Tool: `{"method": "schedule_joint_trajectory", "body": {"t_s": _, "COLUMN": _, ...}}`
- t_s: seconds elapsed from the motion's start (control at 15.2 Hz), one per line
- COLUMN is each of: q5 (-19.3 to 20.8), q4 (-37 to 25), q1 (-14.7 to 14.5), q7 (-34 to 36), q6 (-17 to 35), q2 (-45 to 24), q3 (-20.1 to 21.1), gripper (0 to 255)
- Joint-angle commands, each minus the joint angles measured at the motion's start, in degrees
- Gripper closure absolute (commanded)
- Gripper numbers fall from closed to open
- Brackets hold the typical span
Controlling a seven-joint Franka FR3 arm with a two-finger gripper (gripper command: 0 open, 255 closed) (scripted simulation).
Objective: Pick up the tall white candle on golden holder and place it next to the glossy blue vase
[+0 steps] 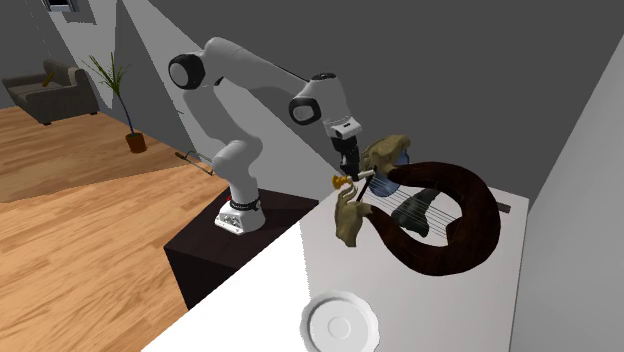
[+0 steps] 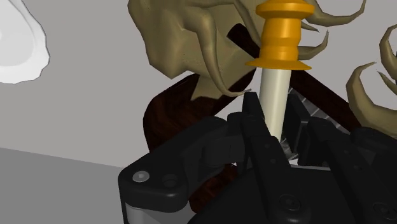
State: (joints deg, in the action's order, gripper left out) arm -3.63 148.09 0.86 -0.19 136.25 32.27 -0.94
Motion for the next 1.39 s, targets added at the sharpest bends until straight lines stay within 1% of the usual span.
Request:
{"method": "schedule_joint_trajectory", "body": {"t_s": 0.0, "q5": 0.05, "q4": -0.97, "q1": 0.01, "q7": 0.12, "q6": -1.29, "q2": 0.3, "q3": 0.05, "gripper": 255}}
{"method": "schedule_joint_trajectory", "body": {"t_s": 0.66, "q5": 0.4, "q4": -7.65, "q1": 0.18, "q7": 0.63, "q6": -9.47, "q2": 1.81, "q3": 0.13, "gripper": 255}}
{"method": "schedule_joint_trajectory", "body": {"t_s": 1.32, "q5": 0.63, "q4": -15.31, "q1": 0.26, "q7": 1.06, "q6": -17.19, "q2": 1.87, "q3": 0.15, "gripper": 255}}
